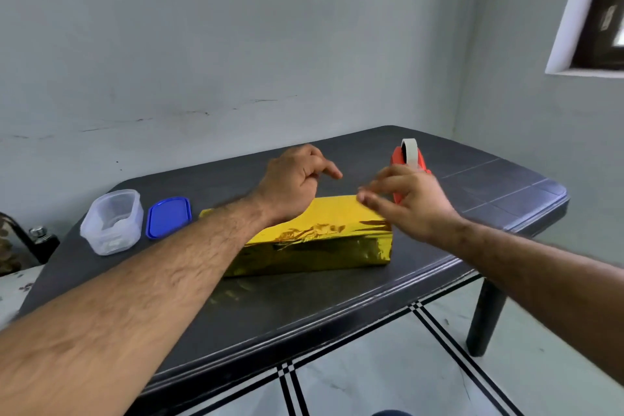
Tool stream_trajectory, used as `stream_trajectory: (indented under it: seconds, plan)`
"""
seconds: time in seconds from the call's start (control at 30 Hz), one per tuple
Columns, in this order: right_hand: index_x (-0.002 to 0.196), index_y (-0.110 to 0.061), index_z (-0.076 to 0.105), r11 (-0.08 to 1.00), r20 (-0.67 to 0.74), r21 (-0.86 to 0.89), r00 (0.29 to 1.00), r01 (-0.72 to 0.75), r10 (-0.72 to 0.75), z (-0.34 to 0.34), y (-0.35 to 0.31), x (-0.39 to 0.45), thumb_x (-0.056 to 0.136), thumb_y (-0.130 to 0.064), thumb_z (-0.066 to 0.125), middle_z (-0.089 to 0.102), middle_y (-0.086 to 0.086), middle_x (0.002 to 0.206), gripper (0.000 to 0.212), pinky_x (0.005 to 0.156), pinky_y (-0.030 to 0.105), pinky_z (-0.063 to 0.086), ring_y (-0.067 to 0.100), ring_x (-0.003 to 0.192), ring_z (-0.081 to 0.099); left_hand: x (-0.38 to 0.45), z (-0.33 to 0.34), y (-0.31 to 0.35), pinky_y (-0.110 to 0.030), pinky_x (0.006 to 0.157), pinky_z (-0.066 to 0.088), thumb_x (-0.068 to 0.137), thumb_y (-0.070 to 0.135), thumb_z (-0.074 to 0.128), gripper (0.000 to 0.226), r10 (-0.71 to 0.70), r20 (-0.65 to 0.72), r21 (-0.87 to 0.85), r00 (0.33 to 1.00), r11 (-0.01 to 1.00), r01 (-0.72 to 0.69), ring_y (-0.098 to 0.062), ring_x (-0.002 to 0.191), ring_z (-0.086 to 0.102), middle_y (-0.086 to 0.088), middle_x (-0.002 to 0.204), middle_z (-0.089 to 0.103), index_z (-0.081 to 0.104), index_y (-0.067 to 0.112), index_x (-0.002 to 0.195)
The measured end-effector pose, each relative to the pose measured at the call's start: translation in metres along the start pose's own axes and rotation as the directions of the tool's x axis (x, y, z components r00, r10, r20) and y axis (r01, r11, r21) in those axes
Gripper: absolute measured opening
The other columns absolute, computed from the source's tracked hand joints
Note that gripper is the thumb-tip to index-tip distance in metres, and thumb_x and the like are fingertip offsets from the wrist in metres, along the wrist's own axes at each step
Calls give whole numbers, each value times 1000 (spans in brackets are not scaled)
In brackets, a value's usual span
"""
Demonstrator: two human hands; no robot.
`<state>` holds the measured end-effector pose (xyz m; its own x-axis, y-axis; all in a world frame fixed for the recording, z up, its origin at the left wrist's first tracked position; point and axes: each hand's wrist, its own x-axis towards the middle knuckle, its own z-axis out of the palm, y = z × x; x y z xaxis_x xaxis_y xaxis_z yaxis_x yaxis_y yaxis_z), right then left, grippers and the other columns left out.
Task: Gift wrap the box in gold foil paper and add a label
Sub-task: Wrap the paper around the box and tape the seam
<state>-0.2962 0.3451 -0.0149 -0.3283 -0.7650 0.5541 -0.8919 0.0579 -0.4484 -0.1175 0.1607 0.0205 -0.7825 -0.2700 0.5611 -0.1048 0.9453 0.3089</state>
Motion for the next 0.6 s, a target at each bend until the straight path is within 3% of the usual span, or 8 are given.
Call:
stream_trajectory:
  seconds: [0.07,0.13,0.2,0.27,0.37,0.47,0.6]
  plan:
    - [86,-26,82,969,-224,71,943,-237,247,-6,16,15,95,-65,63,73,-7,88,45,80,30,53,9,88,66,20,13,11,-18,85,48,100,5,58,32,-73,-11,-118,997,990,72,-2,99,60,16,104,63,80,27,108]
    - [92,-12,81,860,-313,156,801,-486,510,-16,39,34,99,-52,65,76,5,87,44,84,39,58,23,87,69,44,35,20,-12,82,49,98,7,64,22,-176,-14,-229,984,959,169,0,93,64,11,101,70,78,21,107]
    - [99,-6,80,684,-263,339,633,-647,729,-28,65,51,97,-42,67,74,10,84,39,81,39,60,27,80,68,71,62,29,-23,84,56,95,10,68,16,-271,-11,-286,962,923,257,-10,92,70,7,94,73,77,18,105]
    - [102,-4,78,478,-117,515,495,-711,861,-34,82,64,94,-34,70,63,7,75,32,60,34,51,23,62,54,96,86,39,-29,87,59,91,13,71,13,-326,18,-274,945,908,318,-17,96,72,5,94,75,77,20,101]
    - [88,-11,72,296,71,559,401,-774,913,-39,95,79,94,-21,72,47,2,65,12,51,25,36,15,51,36,128,118,50,-29,84,58,87,21,76,9,-338,119,-89,934,933,349,-18,96,73,1,99,79,81,19,94]
    - [73,-17,62,187,187,478,308,-858,933,-38,96,86,96,-21,70,42,-2,58,25,49,21,32,11,44,33,150,150,46,-29,75,60,79,33,83,24,-420,204,89,884,908,410,-20,89,75,-1,93,79,81,15,96]
    - [85,-13,63,148,231,448,274,-882,933,-37,98,91,94,-15,75,49,-1,66,15,47,24,39,9,48,42,164,176,39,-34,73,64,73,44,93,37,-512,206,139,834,859,493,-18,82,74,2,91,77,79,21,98]
